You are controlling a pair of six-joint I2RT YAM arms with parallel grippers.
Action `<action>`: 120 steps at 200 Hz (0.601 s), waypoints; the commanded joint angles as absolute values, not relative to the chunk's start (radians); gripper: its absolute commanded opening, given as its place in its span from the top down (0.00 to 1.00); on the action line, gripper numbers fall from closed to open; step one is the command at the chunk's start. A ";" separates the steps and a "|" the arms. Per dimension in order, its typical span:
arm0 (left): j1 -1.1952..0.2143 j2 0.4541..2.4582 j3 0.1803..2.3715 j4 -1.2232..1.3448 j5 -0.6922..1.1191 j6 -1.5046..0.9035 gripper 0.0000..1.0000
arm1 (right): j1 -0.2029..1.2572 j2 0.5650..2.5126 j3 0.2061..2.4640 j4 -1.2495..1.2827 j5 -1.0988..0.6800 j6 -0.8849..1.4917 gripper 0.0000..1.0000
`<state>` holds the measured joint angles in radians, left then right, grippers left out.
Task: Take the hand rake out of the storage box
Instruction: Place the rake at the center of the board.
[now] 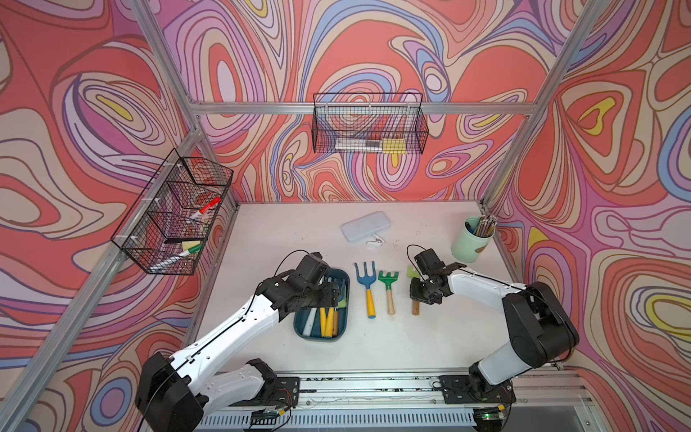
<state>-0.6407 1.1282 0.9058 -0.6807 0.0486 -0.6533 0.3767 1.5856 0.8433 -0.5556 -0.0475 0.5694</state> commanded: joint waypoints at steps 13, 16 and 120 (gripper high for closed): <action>-0.634 1.118 0.927 -0.699 0.043 -0.646 0.26 | 0.383 1.615 0.861 -0.610 -0.010 0.455 0.77; -0.634 1.119 0.928 -0.699 0.043 -0.646 0.26 | 0.385 1.618 0.865 -0.610 -0.011 0.444 0.77; -0.634 1.121 0.927 -0.715 0.021 -0.650 0.26 | 0.424 1.662 0.894 -0.580 -0.025 0.407 0.77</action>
<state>-0.6407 1.1282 0.9058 -0.6827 0.0429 -0.6540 0.4152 1.6413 0.9108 -0.5938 -0.0174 0.4088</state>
